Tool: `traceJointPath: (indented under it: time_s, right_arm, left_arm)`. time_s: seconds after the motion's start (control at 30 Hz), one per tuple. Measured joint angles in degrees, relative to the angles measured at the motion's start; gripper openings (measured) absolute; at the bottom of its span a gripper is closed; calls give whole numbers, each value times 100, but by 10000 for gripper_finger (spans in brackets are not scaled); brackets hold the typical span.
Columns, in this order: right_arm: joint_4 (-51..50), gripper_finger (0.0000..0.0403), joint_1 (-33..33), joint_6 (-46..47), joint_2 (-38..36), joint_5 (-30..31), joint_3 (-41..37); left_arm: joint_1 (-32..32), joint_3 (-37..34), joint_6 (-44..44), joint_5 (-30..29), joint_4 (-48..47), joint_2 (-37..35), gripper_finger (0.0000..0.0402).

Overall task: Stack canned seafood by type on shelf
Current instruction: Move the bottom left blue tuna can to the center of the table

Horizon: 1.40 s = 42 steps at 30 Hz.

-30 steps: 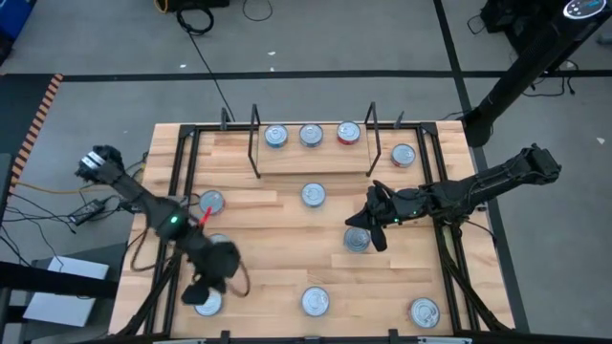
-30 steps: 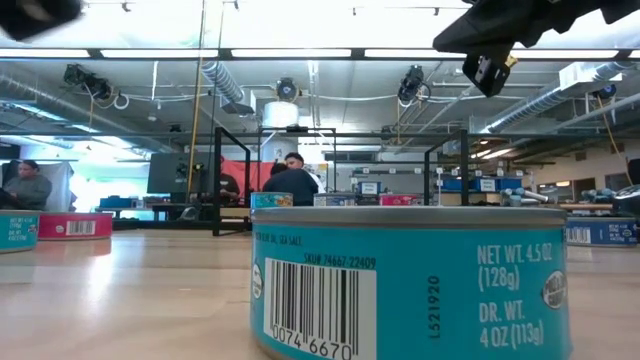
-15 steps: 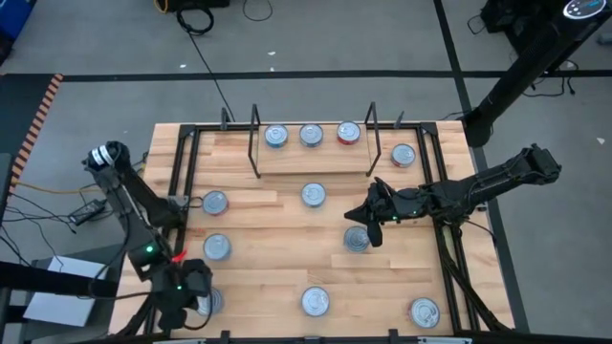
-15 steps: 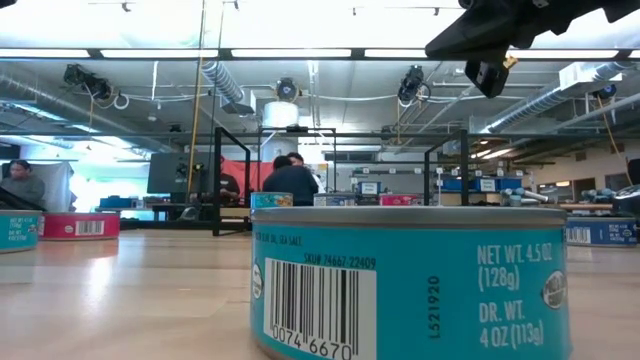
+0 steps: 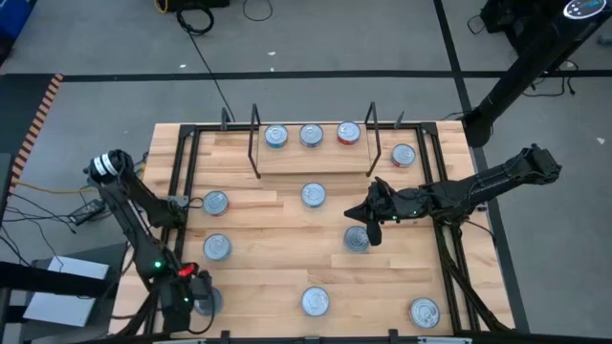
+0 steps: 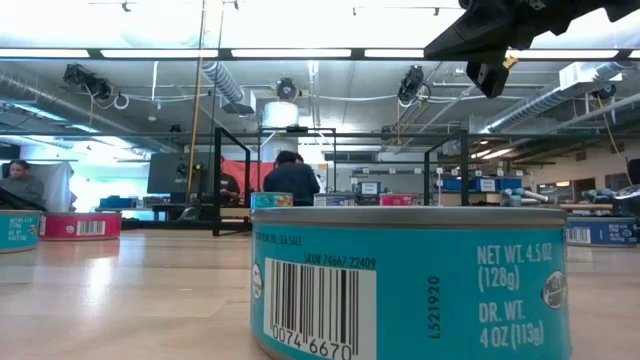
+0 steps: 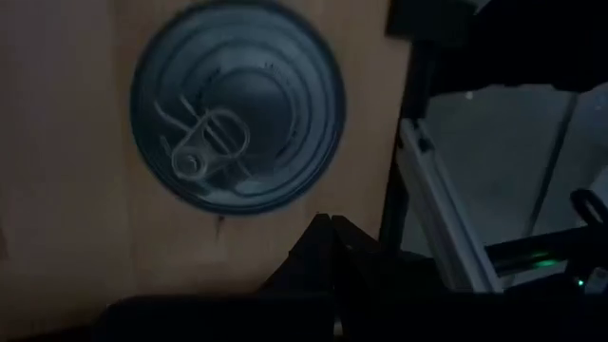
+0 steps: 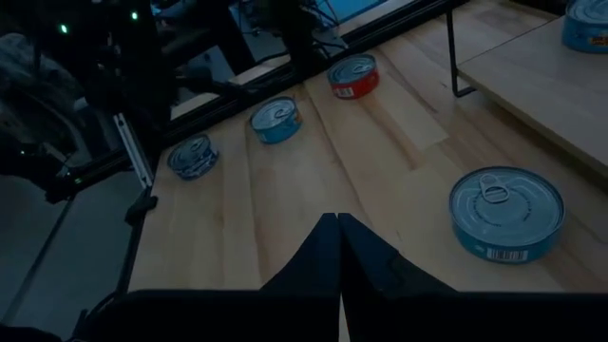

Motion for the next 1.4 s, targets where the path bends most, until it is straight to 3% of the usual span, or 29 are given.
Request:
traceJointPath:
  time_s: [0.23,0.4,0.77,1.4]
  right_arm:
    - [-2,5,0,-6,0,0,0]
    - [-7,5,0,-32,0,0,0]
    - [-7,5,0,-45,0,-1,0]
    - [9,9,-113,-198,0,-16,0]
  left_arm:
    - [-1,0,-287,457,150,546,0]
    - [-1,4,-356,476,209,850,0]
    - [186,4,-476,-68,152,1023,0]
    - [1491,4,14,-979,826,1023,0]
